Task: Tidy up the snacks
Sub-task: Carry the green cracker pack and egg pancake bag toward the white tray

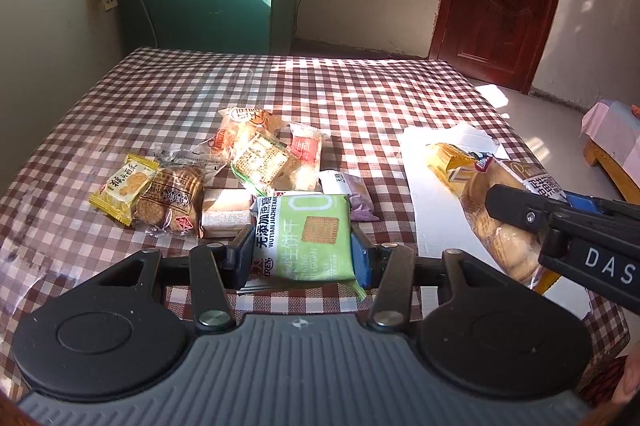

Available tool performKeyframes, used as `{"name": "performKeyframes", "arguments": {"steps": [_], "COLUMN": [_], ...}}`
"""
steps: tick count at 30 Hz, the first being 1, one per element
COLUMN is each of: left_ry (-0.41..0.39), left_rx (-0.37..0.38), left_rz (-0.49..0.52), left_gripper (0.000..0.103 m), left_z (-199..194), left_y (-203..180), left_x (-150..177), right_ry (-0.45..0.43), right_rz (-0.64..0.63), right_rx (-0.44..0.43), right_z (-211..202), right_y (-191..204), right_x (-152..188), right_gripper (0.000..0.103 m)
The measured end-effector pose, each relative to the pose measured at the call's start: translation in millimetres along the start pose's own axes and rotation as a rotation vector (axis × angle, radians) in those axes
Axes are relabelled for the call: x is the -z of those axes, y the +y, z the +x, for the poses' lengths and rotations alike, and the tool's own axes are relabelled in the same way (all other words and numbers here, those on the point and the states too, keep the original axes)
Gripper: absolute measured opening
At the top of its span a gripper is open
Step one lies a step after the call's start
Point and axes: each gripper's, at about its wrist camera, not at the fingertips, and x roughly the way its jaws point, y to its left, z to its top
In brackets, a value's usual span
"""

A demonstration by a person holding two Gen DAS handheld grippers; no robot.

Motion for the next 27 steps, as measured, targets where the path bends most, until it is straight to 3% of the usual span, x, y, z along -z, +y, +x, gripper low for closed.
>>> {"name": "performKeyframes", "arguments": {"steps": [27], "left_ry": [0.022], "left_rx": [0.095], "left_rz": [0.085], "left_gripper": [0.058], "left_z": [20], "left_y": [-44], "left_x": [-10], "right_ry": [-0.017], "right_rz": [0.084], "right_rx": [0.117], "right_z": [2], "right_y": [-53], "right_x": [1], "right_gripper": [0.036]}}
